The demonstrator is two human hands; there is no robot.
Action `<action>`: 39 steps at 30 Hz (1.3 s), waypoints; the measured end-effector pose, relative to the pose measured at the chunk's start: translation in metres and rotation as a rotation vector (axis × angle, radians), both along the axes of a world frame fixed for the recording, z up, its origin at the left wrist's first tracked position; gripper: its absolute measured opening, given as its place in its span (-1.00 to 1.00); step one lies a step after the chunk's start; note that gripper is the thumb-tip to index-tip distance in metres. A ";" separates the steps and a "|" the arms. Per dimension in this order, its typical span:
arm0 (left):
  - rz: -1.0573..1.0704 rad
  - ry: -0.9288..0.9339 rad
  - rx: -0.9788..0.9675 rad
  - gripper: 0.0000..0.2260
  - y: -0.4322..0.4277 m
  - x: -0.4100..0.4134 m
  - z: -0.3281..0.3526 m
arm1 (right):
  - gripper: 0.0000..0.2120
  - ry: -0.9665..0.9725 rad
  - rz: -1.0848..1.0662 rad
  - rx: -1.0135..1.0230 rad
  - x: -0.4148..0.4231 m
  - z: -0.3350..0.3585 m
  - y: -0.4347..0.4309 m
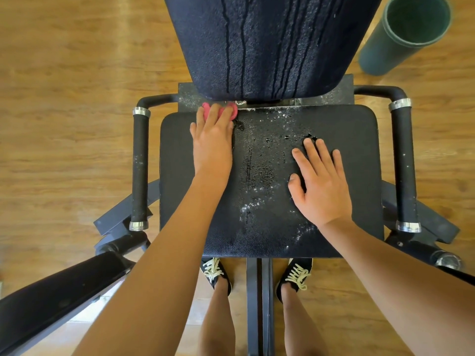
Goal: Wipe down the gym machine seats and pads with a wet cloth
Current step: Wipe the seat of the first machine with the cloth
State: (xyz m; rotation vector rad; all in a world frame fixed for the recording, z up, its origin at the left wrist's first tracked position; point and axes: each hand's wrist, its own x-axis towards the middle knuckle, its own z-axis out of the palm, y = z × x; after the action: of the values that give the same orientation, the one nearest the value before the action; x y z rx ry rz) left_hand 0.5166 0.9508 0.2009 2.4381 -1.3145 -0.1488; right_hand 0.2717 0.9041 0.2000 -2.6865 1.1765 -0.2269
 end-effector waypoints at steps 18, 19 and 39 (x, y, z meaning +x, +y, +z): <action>0.168 0.109 0.052 -0.63 -0.025 -0.043 0.003 | -0.53 -0.003 -0.007 0.013 0.000 0.000 0.000; 0.144 0.112 0.052 -0.63 -0.024 -0.041 0.003 | -0.53 -0.001 -0.007 0.012 0.000 0.000 0.000; -0.073 0.121 0.106 -0.60 0.006 -0.030 0.010 | -0.53 -0.018 -0.005 0.001 -0.001 -0.002 0.000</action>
State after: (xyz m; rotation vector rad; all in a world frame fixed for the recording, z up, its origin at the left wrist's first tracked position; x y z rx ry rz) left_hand 0.4863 0.9570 0.2105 2.4257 -1.3747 -0.3882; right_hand 0.2706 0.9036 0.1984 -2.6754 1.1774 -0.2512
